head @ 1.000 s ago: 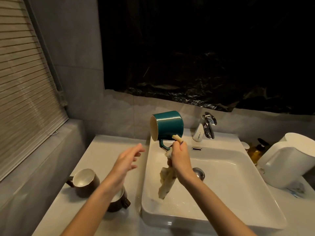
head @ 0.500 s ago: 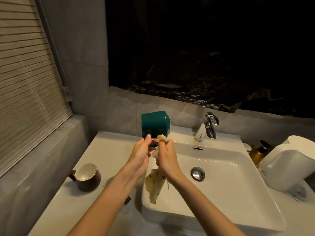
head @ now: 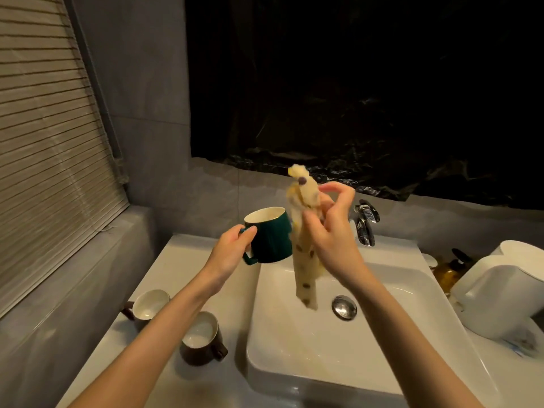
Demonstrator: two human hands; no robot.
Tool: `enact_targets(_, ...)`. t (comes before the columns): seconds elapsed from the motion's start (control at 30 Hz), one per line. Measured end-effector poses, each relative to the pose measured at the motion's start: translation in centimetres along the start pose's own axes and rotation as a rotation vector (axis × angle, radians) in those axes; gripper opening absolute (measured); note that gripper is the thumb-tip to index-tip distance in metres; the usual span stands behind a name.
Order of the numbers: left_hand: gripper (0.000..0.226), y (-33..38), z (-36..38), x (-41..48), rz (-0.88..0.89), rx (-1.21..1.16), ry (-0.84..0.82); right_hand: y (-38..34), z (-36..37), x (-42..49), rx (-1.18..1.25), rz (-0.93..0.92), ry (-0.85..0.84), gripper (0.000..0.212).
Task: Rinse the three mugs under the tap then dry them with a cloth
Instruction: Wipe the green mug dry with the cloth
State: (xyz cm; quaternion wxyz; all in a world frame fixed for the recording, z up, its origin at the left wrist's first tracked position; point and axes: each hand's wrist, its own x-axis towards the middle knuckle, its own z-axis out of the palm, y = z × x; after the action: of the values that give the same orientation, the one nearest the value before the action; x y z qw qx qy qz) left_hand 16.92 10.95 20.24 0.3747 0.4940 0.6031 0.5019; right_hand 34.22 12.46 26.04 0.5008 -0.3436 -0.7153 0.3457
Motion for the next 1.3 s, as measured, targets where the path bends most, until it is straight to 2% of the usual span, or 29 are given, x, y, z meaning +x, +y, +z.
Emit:
enact_targets(0.07, 0.034, 0.3, 0.3, -0.1, -0.037, -0.081, 0.005, 0.7, 1.6, 0.1, -0.199, -0.262, 0.040, 0.030)
enact_targets(0.13, 0.033, 0.6, 0.6, -0.3, -0.057, -0.178, -0.010, 3.3, 3.4, -0.9, -0.469, -0.434, -0.094, 0.031)
enact_targets(0.2, 0.033, 0.7, 0.7, -0.6, -0.051, -0.193, -0.011, 5.6, 4.1, -2.3, -0.651, -0.439, -0.166, 0.041)
enact_targets(0.3, 0.038, 0.9, 0.6, -1.0, -0.040, -0.154, -0.001, 6.2, 4.2, -3.5, -0.708, -0.434, -0.177, 0.048)
enact_targets(0.4, 0.039, 1.4, 0.7, -1.4, -0.023, -0.081, -0.040, 5.9, 4.2, -2.2, -0.671, -0.352, -0.154, 0.054)
enact_targets(0.5, 0.035, 1.4, 0.8, -1.7, -0.044, -0.117, -0.057, 6.2, 3.8, -0.1, -0.460, -0.143, -0.045, 0.050)
enact_targets(0.57, 0.035, 1.1, 0.6, -1.6, -0.049, -0.114, -0.027, 6.7, 3.4, -0.5, -0.353, -0.098, -0.032, 0.049)
enact_targets(0.63, 0.036, 0.6, 0.6, -1.4, -0.061, -0.092, -0.008, 6.9, 3.6, -2.5, -0.430, -0.172, -0.084, 0.052)
enact_targets(0.73, 0.036, 0.3, 1.1, -1.4, -0.060, -0.045, -0.025, 6.4, 4.4, -3.9, -0.684, -0.298, -0.204, 0.057)
enact_targets(0.8, 0.037, 0.5, 1.6, -1.7, -0.041, -0.028, -0.044, 6.2, 4.5, -2.5, -0.732, -0.287, -0.168, 0.056)
enact_targets(0.87, 0.037, 0.8, 1.5, -1.9, -0.027, -0.066, -0.059, 6.5, 4.0, -0.8, -0.566, -0.161, -0.077, 0.047)
enact_targets(1.0, 0.035, 0.7, 0.9, -1.9, 0.014, -0.046, -0.092, 7.2, 2.7, 0.6, -0.127, 0.109, -0.018, 0.038)
enact_targets(1.1, 0.036, 0.2, 0.9, -1.8, 0.021, -0.082, -0.092, 7.1, 3.0, 0.0, -0.028, 0.202, 0.080, 0.032)
enact_targets(1.17, 0.037, 0.0, 1.1, -1.6, 0.022, -0.095, -0.073, 7.0, 3.4, -1.0, -0.091, 0.136, 0.090, 0.035)
enact_targets(1.3, 0.035, 0.2, 1.2, -1.3, 0.026, -0.001, -0.077, 6.6, 3.9, -1.9, -0.424, -0.155, 0.006, 0.044)
